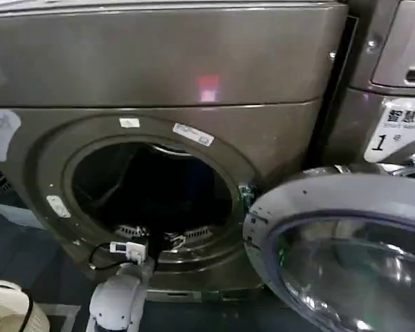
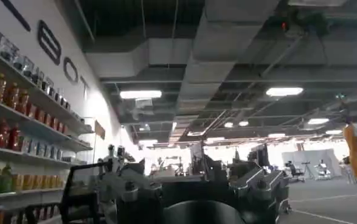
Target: Grasp the clothes from the dryer.
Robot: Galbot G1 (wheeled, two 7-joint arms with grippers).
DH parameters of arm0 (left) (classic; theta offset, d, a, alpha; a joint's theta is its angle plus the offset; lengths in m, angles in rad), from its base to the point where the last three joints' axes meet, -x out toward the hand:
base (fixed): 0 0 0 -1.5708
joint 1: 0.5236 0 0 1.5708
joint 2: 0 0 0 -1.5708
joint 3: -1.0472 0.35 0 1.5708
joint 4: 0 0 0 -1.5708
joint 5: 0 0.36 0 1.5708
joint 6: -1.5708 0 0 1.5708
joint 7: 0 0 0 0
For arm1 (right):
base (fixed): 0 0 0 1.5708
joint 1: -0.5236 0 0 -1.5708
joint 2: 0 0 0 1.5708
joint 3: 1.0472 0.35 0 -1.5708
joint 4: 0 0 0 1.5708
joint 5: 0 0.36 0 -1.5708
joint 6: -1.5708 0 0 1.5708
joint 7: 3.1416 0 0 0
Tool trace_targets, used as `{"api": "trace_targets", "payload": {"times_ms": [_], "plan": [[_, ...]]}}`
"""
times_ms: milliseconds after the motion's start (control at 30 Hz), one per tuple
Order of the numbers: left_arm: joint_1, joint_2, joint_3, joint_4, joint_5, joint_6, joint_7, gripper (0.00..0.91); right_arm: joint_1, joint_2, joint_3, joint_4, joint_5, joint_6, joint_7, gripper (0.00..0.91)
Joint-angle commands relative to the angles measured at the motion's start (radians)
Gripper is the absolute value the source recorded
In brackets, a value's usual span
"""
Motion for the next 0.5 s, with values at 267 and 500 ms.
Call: {"api": "trace_targets", "payload": {"times_ms": [267, 500], "plan": [[-0.064, -0.031, -0.007, 0.05, 0.049, 0.049, -0.022, 0.907, 0.008, 0.002, -0.017, 0.002, -0.019, 0.019, -0.007, 0.907], [-0.204, -0.045, -0.01, 0.223, 0.058, 0.049, -0.029, 0.907, 0.008, 0.001, -0.022, 0.0, -0.021, 0.023, -0.012, 0.907]]}}
